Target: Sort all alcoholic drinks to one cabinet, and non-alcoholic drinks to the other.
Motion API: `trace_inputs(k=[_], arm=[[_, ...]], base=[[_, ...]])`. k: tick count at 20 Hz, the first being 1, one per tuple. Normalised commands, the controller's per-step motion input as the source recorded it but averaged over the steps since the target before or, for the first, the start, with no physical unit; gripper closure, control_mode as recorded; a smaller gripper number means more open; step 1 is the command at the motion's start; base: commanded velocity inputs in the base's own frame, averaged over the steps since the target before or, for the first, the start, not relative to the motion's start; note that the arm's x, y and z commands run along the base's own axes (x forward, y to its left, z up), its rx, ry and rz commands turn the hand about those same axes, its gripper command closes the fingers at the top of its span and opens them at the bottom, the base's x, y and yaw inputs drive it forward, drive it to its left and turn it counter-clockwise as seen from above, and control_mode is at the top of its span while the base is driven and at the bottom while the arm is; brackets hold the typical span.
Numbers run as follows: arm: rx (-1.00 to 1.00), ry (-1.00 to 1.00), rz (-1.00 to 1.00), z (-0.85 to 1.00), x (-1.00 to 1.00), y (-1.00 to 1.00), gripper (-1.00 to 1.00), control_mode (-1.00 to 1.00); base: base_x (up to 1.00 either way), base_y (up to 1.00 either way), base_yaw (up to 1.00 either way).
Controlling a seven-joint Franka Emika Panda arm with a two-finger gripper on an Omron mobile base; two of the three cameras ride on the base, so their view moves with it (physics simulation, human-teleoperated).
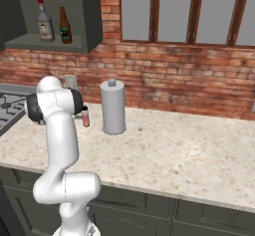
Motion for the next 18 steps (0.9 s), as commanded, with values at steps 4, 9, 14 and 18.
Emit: trace_inputs(k=[4,9,14,18], arm=[[-0.03,0.00,-0.05,0.00,0.00,-0.18,-1.00,-1.00],[-0.02,0.00,-0.03,0.00,0.00,-0.19,-1.00,-1.00],[-0.01,0.00,-0.01,0.00,0.00,-0.09,-1.00,-1.00],[-0.02,0.00,-0.01,0.00,0.00,-0.01,1.00,-1.00]], base=[[0.00,0.00,0.00],[0.00,0.00,0.00],[0.00,0.00,0.00],[0.00,0.00,0.00]])
